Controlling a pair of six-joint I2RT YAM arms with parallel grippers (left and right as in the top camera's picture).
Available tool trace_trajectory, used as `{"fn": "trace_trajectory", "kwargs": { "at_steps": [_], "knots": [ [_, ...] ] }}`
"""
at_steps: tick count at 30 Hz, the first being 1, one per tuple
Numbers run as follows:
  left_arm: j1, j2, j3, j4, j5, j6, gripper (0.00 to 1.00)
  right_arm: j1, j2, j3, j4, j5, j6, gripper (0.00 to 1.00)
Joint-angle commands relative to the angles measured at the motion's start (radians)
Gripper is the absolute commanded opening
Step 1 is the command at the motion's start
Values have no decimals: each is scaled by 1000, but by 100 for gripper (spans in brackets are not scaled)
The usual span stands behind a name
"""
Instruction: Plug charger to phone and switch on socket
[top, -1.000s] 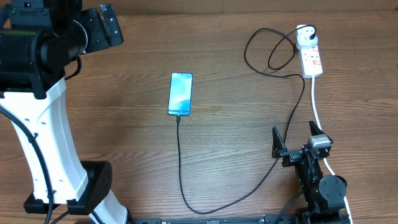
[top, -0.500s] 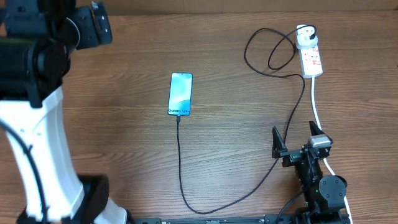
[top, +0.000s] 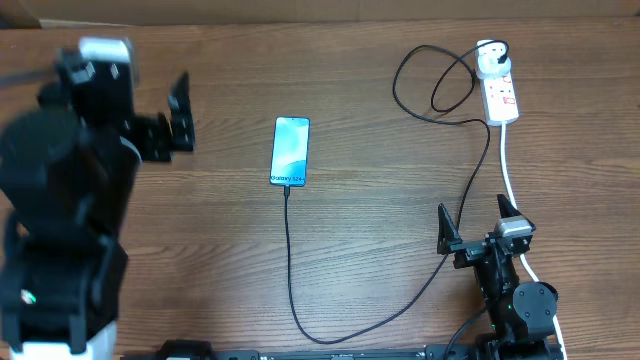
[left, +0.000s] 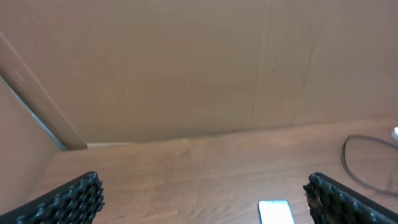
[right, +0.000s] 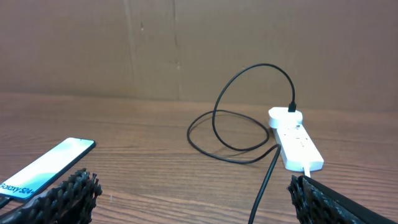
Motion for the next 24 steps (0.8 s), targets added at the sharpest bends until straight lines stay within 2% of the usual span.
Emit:
{"fn": "trace_trajectory", "kwargs": {
  "at_steps": [1, 14, 19, 24],
  "knots": [
    [-1, -128, -196, 72, 18, 45, 100, 5, -12, -10, 6, 10, 2, 100],
    [-1, -648, -970, 422, 38, 45, 100, 5, -12, -10, 6, 10, 2, 100],
    [-1, -800, -1156, 489, 38, 71, 99, 5, -12, -10, 6, 10, 2, 100],
    [4, -912, -1252, 492, 37, 129, 100, 5, -12, -10, 6, 10, 2, 100]
  ]
}}
